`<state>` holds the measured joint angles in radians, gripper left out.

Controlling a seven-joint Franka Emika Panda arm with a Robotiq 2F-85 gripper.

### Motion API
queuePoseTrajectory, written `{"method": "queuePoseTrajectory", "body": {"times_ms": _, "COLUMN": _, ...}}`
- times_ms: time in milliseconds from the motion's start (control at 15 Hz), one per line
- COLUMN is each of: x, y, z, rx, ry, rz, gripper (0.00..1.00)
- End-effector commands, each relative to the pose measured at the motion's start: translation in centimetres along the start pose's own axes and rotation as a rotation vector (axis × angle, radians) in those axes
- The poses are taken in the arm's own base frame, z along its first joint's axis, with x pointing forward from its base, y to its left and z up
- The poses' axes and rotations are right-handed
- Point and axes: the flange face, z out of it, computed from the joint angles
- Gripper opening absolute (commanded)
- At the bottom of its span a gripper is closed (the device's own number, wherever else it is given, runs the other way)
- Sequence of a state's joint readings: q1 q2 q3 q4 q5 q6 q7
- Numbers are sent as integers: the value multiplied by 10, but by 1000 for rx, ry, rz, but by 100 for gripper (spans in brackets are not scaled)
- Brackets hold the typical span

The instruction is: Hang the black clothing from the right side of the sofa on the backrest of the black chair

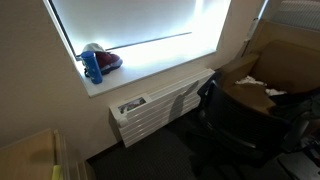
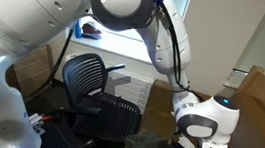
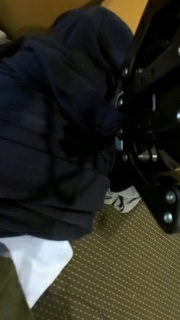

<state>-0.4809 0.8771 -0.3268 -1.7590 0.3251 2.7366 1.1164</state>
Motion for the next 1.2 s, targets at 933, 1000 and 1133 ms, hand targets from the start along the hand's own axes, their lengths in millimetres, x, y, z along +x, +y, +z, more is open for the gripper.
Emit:
{"method": "queuePoseTrajectory", "body": {"times_ms": 933, "x": -100, "y": -44, "z": -314, "rx": 678, "ry": 276, "rz": -281, "gripper": 8}}
{"method": "queuePoseTrajectory", "body": {"times_ms": 1000, "x": -104, "y": -41, "z": -319, "rx": 682, "ry": 273, "rz": -278, "gripper": 8}}
{"method": "queuePoseTrajectory", "body": {"times_ms": 1133, "x": -106, "y": -38, "z": -317, "rx": 677, "ry": 272, "rz": -277, "gripper": 2}}
